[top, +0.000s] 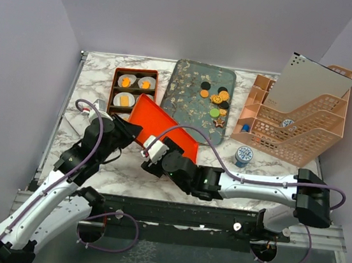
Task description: Pack the cookies
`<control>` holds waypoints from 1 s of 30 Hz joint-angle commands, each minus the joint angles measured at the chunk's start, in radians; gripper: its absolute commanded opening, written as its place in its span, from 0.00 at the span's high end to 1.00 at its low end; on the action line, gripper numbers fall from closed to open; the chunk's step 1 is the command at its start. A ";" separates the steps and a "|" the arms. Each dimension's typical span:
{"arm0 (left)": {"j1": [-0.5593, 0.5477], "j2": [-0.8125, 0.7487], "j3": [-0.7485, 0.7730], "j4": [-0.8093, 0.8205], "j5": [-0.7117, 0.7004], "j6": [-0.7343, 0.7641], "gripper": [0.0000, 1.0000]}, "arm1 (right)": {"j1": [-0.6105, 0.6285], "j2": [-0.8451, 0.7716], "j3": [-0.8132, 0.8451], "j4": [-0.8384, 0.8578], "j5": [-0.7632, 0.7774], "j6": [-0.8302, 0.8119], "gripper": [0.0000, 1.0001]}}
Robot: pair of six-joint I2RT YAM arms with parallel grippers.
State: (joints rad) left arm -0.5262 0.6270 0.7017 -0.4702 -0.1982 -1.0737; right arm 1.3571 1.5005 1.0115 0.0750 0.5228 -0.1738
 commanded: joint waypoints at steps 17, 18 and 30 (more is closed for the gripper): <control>-0.005 0.081 0.102 0.061 -0.078 -0.098 1.00 | 0.062 0.193 -0.031 0.356 0.530 -0.299 0.34; -0.005 0.084 0.105 0.061 -0.078 -0.093 1.00 | 0.062 0.194 -0.031 0.357 0.528 -0.299 0.40; -0.005 0.152 0.172 0.061 -0.100 0.187 0.49 | 0.051 0.116 -0.019 0.298 0.462 -0.184 0.97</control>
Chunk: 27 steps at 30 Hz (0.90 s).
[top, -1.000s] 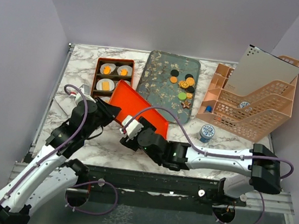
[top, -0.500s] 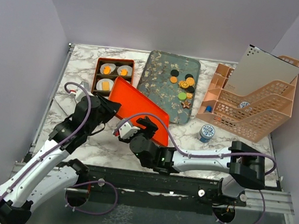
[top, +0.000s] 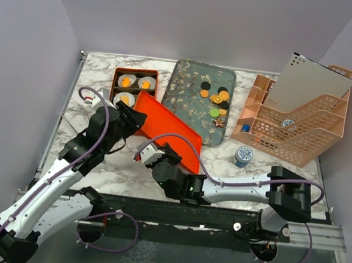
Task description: Pack the cookies
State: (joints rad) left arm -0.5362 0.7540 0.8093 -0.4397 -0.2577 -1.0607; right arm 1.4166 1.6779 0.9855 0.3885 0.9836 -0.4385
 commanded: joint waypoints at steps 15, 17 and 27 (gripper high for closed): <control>0.007 0.211 0.185 -0.024 -0.258 0.662 0.05 | -0.196 -0.339 0.010 -0.302 -0.268 0.558 0.99; 0.009 0.250 0.187 -0.031 -0.271 0.685 0.05 | -0.214 -0.375 -0.003 -0.309 -0.279 0.597 0.99; 0.050 0.270 0.310 -0.057 -0.098 0.636 0.02 | -0.243 -0.409 -0.026 -0.361 -0.262 0.641 0.99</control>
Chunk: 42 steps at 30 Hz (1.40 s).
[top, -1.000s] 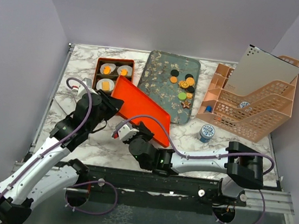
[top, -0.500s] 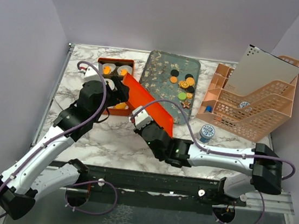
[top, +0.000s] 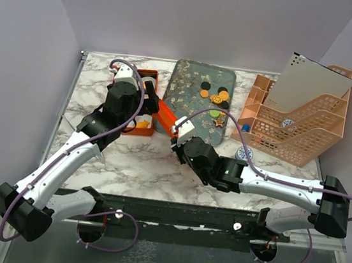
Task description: Pack the cookies
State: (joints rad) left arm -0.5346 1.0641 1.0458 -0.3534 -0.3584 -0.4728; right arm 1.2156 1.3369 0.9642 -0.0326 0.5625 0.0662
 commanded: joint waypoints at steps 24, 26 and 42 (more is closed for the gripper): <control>0.257 0.250 -0.017 -0.116 0.191 0.079 0.01 | -0.045 -0.194 -0.099 0.101 0.146 0.201 1.00; 0.257 0.280 -0.027 -0.104 0.211 0.087 0.01 | -0.045 -0.199 -0.103 0.102 0.143 0.202 1.00; 0.257 0.436 -0.055 -0.069 0.302 0.141 0.01 | -0.045 -0.192 -0.111 0.115 0.121 0.204 0.99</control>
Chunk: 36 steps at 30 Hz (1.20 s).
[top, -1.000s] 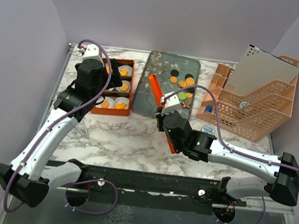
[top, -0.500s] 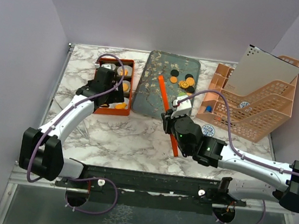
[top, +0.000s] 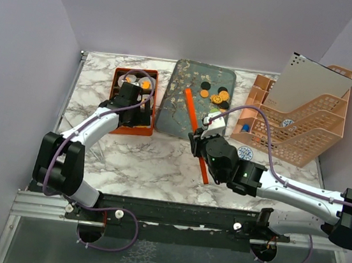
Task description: Pack the cookies
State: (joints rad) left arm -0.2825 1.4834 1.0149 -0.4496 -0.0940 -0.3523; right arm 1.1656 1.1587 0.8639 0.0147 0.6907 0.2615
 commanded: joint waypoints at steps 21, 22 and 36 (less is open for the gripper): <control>-0.032 -0.278 -0.305 -0.019 0.271 -0.152 0.01 | 0.005 -0.033 0.002 0.051 -0.024 0.040 0.99; -0.042 -0.301 -0.320 -0.021 0.287 -0.168 0.01 | 0.005 -0.030 0.004 0.051 -0.029 0.042 0.99; -0.084 -0.581 -0.224 -0.171 0.009 -0.220 0.01 | -0.028 0.021 0.172 0.025 -0.195 0.082 0.99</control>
State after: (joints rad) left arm -0.3683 0.9417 0.7132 -0.5724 0.0891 -0.5564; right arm 1.1606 1.1652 0.9245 -0.0021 0.5907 0.3183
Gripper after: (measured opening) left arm 0.990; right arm 0.215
